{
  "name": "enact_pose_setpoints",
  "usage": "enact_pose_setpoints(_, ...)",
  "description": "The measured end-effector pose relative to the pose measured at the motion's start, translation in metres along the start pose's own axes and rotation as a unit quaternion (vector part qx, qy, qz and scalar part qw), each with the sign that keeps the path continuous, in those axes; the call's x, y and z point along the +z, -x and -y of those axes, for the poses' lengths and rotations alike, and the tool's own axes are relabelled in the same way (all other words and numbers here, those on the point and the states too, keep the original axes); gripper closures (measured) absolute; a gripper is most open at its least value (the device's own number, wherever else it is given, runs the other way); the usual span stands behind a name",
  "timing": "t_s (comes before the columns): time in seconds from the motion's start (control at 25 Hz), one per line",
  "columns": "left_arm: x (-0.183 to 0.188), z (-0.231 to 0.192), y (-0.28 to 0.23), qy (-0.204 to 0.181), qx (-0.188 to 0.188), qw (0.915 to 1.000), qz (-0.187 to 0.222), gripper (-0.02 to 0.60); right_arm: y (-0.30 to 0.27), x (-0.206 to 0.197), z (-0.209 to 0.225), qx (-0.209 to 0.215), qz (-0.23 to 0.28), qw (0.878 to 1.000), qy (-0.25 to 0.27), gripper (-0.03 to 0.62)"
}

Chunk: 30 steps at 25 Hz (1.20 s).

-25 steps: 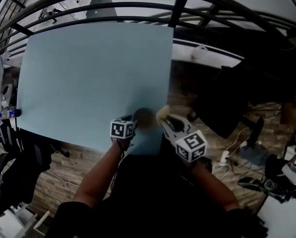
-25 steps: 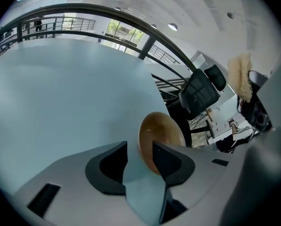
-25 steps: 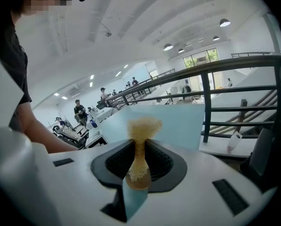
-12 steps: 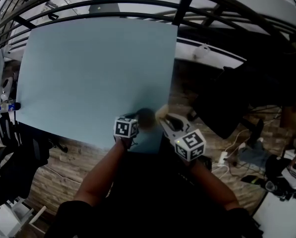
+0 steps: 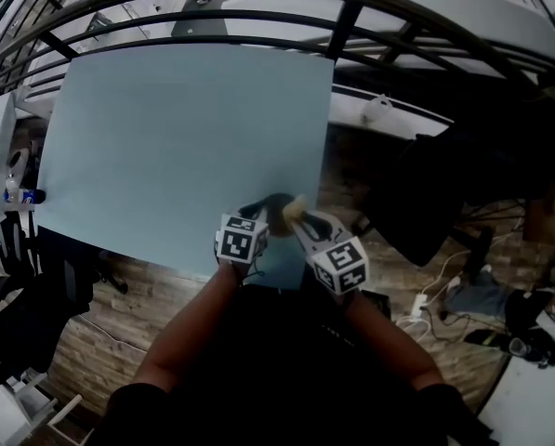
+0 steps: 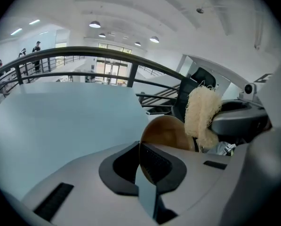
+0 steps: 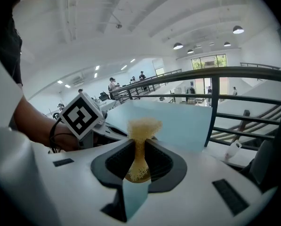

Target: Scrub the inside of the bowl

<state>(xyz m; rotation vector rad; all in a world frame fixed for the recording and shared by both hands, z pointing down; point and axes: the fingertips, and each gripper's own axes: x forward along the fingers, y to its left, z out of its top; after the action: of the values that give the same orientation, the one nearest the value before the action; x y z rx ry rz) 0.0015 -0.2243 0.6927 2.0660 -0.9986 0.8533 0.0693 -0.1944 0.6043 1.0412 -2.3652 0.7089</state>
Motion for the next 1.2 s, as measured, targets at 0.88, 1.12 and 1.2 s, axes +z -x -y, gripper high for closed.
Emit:
enact_pose_setpoints(0.88,0.029,-0.002,0.121,-0.042,0.016,0.9932,0.107,0.571,-0.047,0.032,-0.088,-0.050,-0.083,0.982,0.162,0.523)
enact_pose_setpoints(1.12,0.026,-0.015,0.129,-0.050,0.028,0.9920,0.112,0.569,-0.055,0.010,-0.104,-0.023,-0.164,0.967,0.194,0.525)
enact_pose_setpoints(1.2,0.028,-0.020,0.129,-0.042,0.025,0.9923,0.114,0.569,-0.056,0.011,-0.101,-0.039,-0.175,0.961,0.210,0.525)
